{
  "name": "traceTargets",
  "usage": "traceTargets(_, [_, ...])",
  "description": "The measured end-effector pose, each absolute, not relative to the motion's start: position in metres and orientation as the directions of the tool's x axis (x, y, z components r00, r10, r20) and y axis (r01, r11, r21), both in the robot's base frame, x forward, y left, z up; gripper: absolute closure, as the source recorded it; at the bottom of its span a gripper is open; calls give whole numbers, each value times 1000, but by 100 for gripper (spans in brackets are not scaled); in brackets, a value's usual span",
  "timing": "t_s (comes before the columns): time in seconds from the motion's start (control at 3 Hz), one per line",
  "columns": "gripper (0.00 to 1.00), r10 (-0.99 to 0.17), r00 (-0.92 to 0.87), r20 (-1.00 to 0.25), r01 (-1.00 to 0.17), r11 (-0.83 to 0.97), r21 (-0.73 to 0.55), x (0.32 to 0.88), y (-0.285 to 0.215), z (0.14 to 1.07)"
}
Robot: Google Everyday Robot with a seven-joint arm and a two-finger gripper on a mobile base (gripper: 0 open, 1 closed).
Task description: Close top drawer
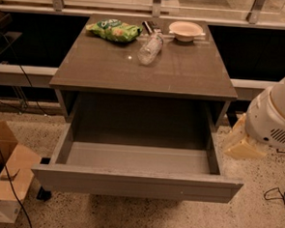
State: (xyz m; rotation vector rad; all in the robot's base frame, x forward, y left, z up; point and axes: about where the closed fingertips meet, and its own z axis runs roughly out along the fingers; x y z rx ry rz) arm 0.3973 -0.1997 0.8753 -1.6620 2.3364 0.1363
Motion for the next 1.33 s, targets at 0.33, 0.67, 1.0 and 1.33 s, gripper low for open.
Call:
traceTargets(0.33, [100, -919, -283, -274, -945, 315, -82, 400, -197, 867])
traceTargets(0.67, [100, -907, -276, -318, -953, 301, -31, 394, -190, 821])
traceTargets(1.0, [100, -881, -313, -354, -946, 321, 37, 383, -180, 763])
traceTargets(1.33, [100, -852, -355, -385, -935, 333, 124, 382, -160, 691])
